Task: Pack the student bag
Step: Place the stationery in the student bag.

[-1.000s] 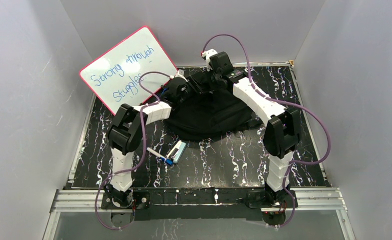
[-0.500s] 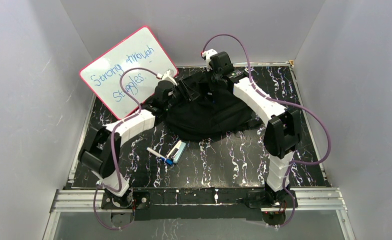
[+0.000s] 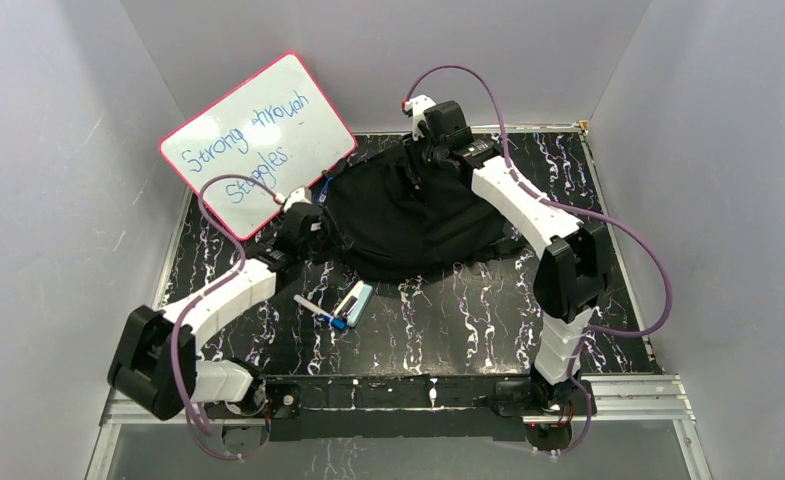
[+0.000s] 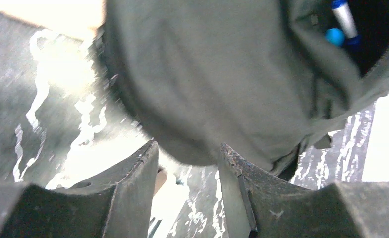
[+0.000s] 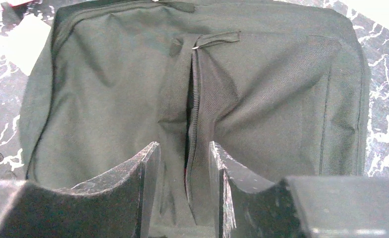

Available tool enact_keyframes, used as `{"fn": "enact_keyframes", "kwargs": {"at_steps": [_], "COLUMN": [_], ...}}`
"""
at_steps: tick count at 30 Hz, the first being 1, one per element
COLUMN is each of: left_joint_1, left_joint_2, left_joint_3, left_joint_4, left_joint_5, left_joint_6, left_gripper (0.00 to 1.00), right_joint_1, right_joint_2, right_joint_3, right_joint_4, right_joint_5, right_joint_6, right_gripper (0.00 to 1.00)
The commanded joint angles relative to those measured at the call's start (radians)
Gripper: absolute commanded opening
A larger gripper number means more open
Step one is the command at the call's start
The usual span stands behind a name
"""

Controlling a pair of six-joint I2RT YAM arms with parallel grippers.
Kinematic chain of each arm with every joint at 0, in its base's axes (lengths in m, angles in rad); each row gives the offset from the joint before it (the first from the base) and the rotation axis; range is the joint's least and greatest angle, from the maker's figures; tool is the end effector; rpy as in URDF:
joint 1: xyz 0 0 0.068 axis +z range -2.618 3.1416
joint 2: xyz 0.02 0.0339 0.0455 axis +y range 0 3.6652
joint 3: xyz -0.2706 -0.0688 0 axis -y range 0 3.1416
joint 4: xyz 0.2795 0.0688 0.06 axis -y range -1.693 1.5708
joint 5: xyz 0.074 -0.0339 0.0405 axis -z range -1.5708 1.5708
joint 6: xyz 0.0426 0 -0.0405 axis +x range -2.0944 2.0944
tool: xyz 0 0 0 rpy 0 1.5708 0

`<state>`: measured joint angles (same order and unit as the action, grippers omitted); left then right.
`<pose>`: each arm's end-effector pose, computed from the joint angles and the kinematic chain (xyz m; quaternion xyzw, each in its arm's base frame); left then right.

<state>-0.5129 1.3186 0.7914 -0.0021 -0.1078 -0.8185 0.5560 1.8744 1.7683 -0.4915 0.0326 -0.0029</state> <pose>0.2851 -0.1553 0.2280 -0.1583 0.8520 -0.2701 0.4196 0.4098 0.2530 0.3362 -0.2365 0.8516 0.1138 0.4537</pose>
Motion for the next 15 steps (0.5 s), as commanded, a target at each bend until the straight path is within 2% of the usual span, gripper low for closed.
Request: {"fn": "enact_keyframes", "kwargs": {"at_steps": [1, 4, 8, 15], "left_joint_1": [0.004, 0.003, 0.001, -0.003], "left_joint_2": [-0.121, -0.181, -0.222, -0.155], "left_joint_3": [-0.070, -0.098, -0.099, -0.016], "left_joint_4": [-0.207, -0.362, -0.519, -0.803], "left_joint_5": [-0.158, -0.245, -0.291, -0.365], "left_joint_6": [-0.115, -0.273, -0.422, -0.611], "left_gripper": [0.45, 0.45, 0.45, 0.47], "right_joint_1": [0.002, 0.005, 0.010, 0.010], "right_joint_2": [-0.108, -0.142, -0.180, -0.203], "right_joint_3": [-0.027, -0.071, -0.132, -0.197], "right_joint_4": [0.060, 0.088, 0.120, 0.138], "right_joint_5": [-0.085, -0.112, -0.136, -0.154], "right_joint_6": [0.035, 0.058, 0.093, 0.121], "right_gripper": [0.50, 0.50, 0.50, 0.50]}}
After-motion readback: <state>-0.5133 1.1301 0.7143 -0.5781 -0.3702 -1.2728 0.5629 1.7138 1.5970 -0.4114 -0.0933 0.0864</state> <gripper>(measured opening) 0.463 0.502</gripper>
